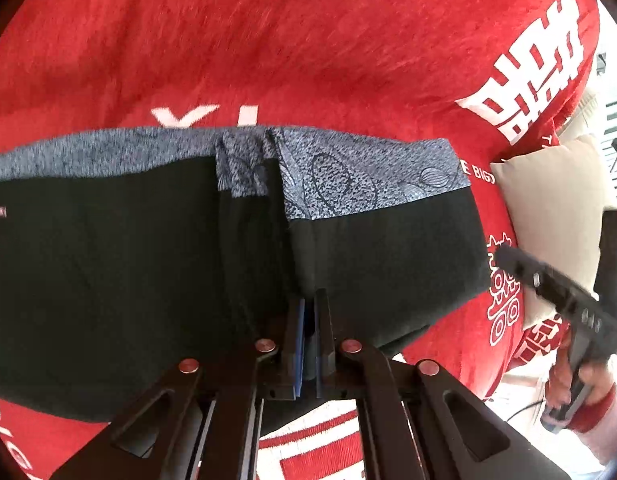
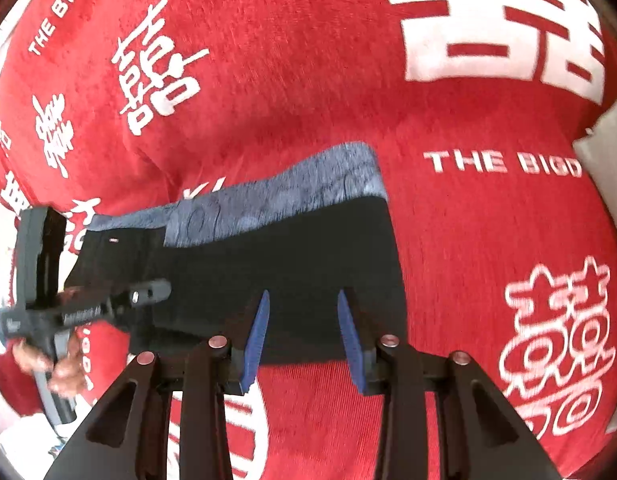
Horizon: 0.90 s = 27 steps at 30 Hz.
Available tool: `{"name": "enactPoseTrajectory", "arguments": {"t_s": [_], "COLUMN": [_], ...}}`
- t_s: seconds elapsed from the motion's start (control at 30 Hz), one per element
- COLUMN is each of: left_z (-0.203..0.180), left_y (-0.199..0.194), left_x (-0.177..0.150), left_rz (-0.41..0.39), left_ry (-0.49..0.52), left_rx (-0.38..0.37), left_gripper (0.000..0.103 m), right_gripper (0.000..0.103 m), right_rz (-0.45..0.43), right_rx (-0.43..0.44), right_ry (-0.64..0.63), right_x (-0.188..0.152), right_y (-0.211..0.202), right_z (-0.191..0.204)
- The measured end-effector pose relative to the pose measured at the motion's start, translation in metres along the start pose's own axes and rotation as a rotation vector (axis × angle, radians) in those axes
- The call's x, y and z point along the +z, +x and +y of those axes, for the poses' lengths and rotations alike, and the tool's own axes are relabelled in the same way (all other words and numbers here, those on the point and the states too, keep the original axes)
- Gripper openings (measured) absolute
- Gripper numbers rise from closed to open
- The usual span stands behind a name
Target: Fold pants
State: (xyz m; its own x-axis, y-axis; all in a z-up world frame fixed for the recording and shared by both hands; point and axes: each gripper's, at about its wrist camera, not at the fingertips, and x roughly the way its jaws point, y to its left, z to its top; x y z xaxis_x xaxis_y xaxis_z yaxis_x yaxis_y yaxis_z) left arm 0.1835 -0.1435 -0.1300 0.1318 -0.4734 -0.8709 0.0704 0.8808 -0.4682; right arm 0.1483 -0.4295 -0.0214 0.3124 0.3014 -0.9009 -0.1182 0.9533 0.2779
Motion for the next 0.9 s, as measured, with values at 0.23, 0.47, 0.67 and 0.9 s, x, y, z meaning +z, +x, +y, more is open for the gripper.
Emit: {"name": "enactPoseTrajectory", "arguments": {"t_s": [0.23,0.47,0.67,0.9], "left_z": [-0.001,-0.004,-0.049,-0.065], "left_y": [0.001,-0.036,-0.029,0.022], "left_x": [-0.003,0.007,0.043,0.064], "left_rz": [-0.038,-0.132,-0.164,-0.111], "left_ry": [-0.011,-0.033,0.105,0.128], "left_rx": [0.066,0.141,0.133,0.161], "left_gripper": [0.021,0.047,0.047,0.047], "right_gripper": [0.033,0.036,0.033,0.007], "right_rz": [0.072,0.061,0.011,0.030], "right_rx": [-0.092,-0.102,0.014,0.032], "right_ry": [-0.117,-0.151,-0.031,0.144], "right_x": [0.001,-0.003,0.022,0.088], "right_y": [0.060,0.056,0.030,0.050], "right_z": [0.008,0.015,-0.010,-0.054]}}
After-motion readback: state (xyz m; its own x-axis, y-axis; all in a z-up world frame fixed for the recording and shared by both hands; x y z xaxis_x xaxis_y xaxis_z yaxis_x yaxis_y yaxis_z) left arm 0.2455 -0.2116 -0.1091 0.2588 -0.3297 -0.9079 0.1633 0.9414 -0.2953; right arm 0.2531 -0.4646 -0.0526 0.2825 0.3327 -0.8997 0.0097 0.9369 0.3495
